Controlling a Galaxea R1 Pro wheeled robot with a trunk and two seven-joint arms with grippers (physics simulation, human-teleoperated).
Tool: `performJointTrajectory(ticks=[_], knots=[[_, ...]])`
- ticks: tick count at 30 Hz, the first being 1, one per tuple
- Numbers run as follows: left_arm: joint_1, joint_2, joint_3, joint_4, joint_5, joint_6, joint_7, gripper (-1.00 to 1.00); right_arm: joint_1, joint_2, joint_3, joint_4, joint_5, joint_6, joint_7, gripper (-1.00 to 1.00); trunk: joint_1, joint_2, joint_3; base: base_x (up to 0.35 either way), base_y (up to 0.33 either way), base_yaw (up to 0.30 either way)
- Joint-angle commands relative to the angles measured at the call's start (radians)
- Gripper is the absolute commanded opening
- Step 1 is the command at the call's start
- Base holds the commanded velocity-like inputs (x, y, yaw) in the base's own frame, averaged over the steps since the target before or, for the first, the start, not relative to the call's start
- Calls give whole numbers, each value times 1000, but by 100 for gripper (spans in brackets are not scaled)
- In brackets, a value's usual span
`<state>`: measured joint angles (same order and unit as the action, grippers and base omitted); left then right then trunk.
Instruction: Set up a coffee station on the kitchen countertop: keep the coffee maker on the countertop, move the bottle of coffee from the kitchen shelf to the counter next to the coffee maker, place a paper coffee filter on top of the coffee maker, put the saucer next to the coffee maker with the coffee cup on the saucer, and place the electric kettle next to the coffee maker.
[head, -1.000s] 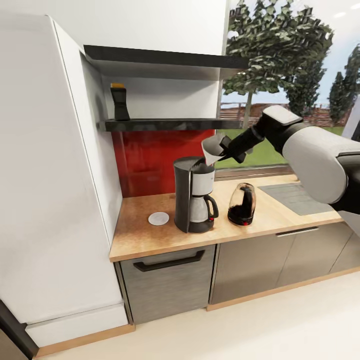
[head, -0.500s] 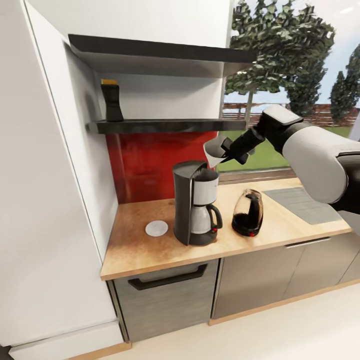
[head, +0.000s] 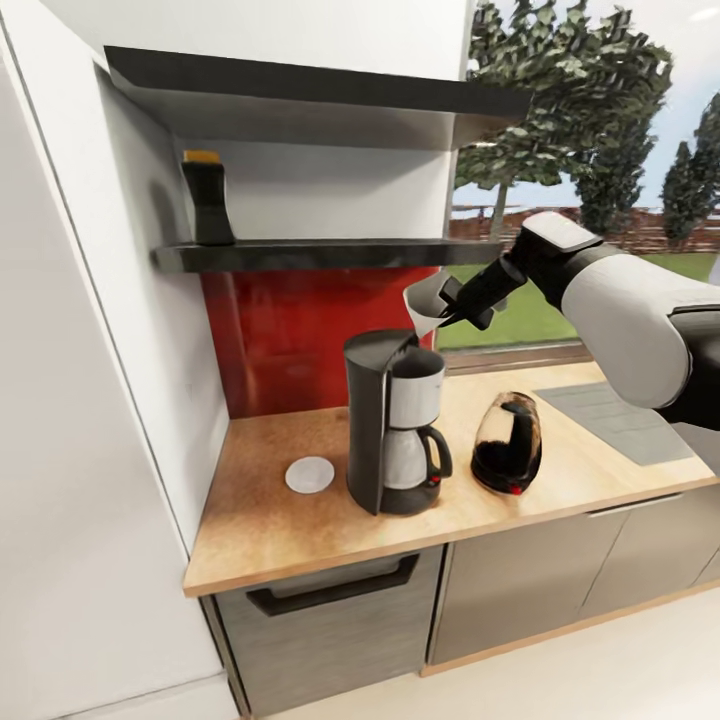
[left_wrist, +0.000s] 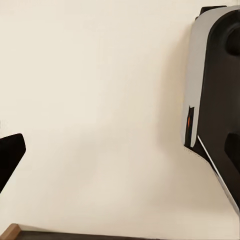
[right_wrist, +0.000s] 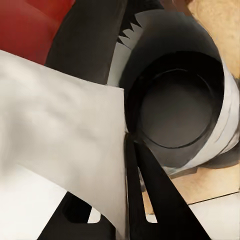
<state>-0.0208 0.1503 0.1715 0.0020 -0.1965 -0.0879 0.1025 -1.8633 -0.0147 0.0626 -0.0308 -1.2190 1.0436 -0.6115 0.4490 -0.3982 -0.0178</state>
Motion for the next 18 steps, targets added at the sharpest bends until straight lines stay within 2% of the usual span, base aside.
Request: performJointTrajectory(ticks=[1, 6, 18], knots=[[-1, 0, 8, 2, -11, 2, 3, 100, -1, 0, 6, -1, -13, 4, -9, -100, 1, -2, -2, 239, 0, 0], [1, 0, 8, 1, -11, 15, 3, 100, 0, -1, 6, 0, -13, 4, -9, -100, 1, -2, -2, 82, 0, 0], [2, 0, 8, 2, -11, 16, 3, 100, 14, -3, 6, 2, -11, 4, -10, -100, 1, -2, -2, 5, 0, 0]])
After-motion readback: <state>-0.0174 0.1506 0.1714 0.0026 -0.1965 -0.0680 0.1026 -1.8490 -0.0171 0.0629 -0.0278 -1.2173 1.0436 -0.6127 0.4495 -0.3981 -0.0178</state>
